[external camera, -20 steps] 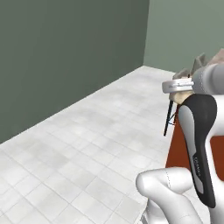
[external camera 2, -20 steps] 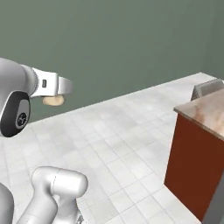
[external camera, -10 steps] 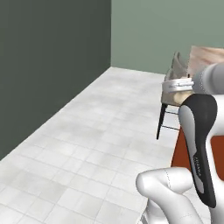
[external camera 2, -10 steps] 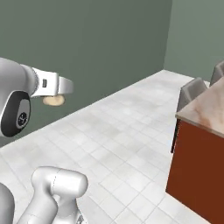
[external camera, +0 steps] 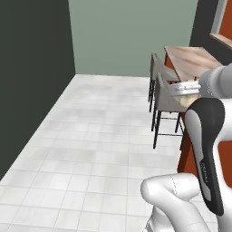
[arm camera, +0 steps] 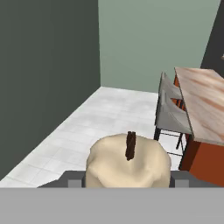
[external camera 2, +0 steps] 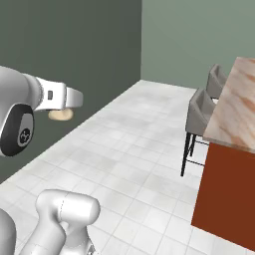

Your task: Get the candle and the beer from the cabinet and move them to the dining counter.

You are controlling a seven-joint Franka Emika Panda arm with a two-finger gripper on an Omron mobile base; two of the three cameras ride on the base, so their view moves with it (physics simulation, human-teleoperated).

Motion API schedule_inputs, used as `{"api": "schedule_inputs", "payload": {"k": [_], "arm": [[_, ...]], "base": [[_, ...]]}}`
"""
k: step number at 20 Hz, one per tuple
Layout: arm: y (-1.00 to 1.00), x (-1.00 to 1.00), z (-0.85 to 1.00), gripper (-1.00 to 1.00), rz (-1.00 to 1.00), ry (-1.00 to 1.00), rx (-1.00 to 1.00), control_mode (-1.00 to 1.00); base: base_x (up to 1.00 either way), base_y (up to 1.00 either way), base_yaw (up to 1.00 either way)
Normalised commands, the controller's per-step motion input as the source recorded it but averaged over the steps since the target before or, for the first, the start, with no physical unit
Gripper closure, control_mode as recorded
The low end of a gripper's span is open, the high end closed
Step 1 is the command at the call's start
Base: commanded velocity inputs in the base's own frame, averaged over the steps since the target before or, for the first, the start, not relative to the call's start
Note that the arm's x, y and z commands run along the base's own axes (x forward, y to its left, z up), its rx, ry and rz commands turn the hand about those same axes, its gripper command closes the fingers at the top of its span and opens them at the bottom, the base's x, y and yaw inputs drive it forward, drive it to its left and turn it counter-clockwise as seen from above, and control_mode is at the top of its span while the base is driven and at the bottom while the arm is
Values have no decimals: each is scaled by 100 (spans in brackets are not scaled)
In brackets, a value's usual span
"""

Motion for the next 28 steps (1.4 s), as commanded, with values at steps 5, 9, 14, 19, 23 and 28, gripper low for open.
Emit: {"api": "schedule_inputs", "payload": {"k": [5, 9, 14, 19, 23, 28], "arm": [[0, 0, 0, 100, 0, 0, 0, 100], [0, 0, 0, 100, 0, 0, 0, 100], [0, 0, 0, 100, 0, 0, 0, 100], [0, 0, 0, 100, 0, 0, 0, 100], [0, 0, 0, 100, 0, 0, 0, 100], [0, 0, 0, 100, 0, 0, 0, 100]], "base": [[100, 100, -52], [100, 100, -52], [100, 100, -54], [100, 100, -54], [100, 100, -55], [100, 98, -56]]}}
